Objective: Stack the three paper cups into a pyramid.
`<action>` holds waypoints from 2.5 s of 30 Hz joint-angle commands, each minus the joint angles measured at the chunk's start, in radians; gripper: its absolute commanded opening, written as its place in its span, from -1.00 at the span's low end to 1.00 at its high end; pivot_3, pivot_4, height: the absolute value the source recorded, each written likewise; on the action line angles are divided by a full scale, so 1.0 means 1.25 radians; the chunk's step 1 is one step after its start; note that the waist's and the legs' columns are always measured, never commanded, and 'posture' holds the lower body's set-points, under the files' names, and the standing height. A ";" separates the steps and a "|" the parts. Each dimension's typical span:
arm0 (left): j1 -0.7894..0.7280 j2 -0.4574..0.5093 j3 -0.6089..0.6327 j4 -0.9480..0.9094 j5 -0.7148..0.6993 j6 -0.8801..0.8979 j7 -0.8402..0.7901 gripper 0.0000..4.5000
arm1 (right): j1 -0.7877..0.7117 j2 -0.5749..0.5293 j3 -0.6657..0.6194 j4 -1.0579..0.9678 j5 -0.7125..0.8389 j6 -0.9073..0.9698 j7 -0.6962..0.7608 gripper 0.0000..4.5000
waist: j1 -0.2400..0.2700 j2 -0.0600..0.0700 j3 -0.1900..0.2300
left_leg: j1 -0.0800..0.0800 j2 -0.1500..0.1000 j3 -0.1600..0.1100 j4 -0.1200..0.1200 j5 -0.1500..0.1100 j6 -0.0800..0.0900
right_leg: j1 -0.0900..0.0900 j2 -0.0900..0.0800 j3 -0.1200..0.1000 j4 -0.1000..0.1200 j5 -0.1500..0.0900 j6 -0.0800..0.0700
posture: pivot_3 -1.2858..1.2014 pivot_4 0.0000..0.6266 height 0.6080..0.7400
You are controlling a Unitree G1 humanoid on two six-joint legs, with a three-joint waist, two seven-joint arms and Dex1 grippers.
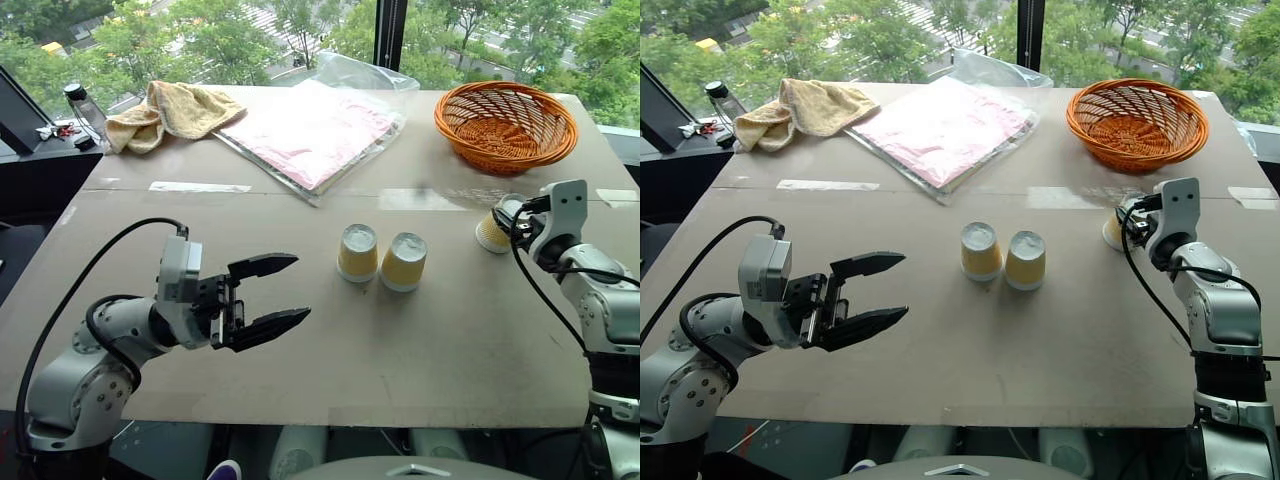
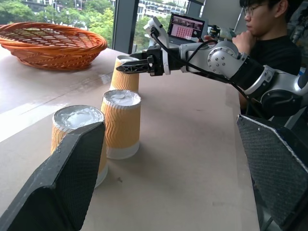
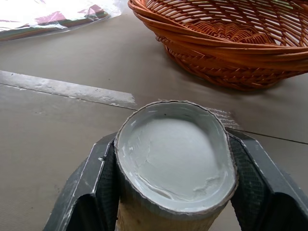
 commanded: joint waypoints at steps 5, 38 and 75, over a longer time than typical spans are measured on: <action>0.004 -0.045 0.031 -0.006 -0.013 -0.038 0.042 1.00 | -0.032 -0.029 -0.048 -0.176 0.146 0.015 0.130 -0.03 | -0.001 0.001 0.001 | 0.000 0.000 0.000 0.000 0.000 0.000 | 0.000 0.000 0.000 0.000 0.000 0.000 | 0.03 -0.52 1.00; 0.164 -0.095 0.200 0.182 -0.065 -0.143 -0.167 1.00 | -0.278 -0.083 0.291 -0.267 0.226 0.241 0.285 0.19 | -0.011 0.000 0.002 | -0.001 0.000 -0.002 -0.001 0.000 0.000 | -0.001 0.000 -0.002 0.000 -0.002 -0.003 | 0.03 -0.52 1.00; 0.092 -0.061 0.106 0.202 0.079 -0.104 -0.048 1.00 | 0.491 -0.171 -0.337 -0.416 0.326 -0.012 0.517 0.97 | 0.005 -0.002 0.002 | 0.000 0.001 -0.001 -0.001 0.000 0.000 | 0.000 0.000 -0.002 -0.001 -0.002 -0.003 | 0.03 -0.52 1.00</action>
